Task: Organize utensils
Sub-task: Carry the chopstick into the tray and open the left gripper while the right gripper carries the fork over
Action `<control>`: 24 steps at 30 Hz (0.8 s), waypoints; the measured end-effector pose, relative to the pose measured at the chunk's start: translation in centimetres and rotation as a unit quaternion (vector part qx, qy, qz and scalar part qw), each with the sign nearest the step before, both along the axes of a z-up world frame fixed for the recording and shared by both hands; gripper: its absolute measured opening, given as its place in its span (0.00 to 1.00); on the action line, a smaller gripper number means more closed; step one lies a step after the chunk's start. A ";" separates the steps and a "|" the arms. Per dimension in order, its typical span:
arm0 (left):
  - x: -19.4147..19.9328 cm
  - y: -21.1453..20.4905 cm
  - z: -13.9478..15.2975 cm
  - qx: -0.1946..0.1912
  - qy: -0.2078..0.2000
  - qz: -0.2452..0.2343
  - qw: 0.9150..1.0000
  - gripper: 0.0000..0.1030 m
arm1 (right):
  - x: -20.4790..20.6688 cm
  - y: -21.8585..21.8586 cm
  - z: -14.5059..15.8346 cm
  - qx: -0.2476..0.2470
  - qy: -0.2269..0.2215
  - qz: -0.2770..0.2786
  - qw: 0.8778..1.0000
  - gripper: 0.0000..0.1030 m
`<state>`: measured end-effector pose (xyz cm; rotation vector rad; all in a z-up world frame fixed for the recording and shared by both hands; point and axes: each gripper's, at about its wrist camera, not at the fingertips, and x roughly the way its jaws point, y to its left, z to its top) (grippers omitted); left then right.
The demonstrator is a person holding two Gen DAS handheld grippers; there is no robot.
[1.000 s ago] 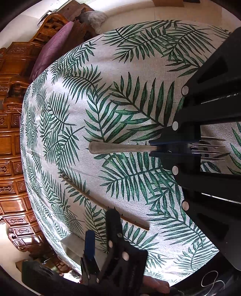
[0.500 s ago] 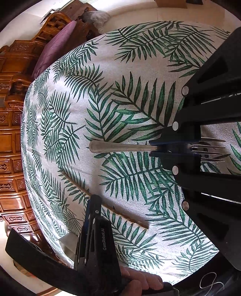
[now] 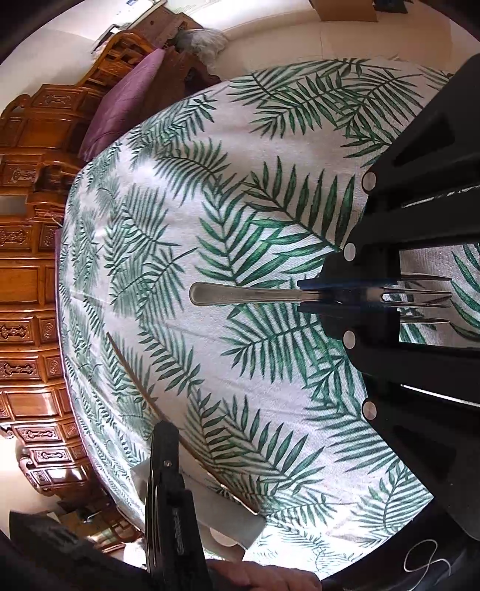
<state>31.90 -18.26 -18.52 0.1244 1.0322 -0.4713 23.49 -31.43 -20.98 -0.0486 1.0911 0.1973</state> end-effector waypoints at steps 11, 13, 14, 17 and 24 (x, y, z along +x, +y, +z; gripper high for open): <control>-1.7 2.9 3.5 0.001 -0.047 0.001 0.999 0.04 | 0.2 2.1 3.2 -0.009 -0.026 0.011 1.000 0.07; -2.0 3.7 4.1 -0.002 -0.053 0.003 0.999 0.04 | 0.3 2.7 3.7 -0.012 -0.030 0.014 0.999 0.07; -2.2 4.1 4.4 -0.003 -0.057 0.004 0.998 0.04 | 0.3 3.1 4.0 -0.012 -0.032 0.016 0.999 0.07; -2.8 5.3 5.1 -0.003 -0.068 0.009 0.998 0.04 | 0.4 4.2 4.8 -0.014 -0.038 0.023 0.999 0.07; -3.2 9.1 6.1 -0.007 -0.075 0.034 0.997 0.04 | 0.8 7.4 5.8 -0.014 -0.047 0.046 0.998 0.08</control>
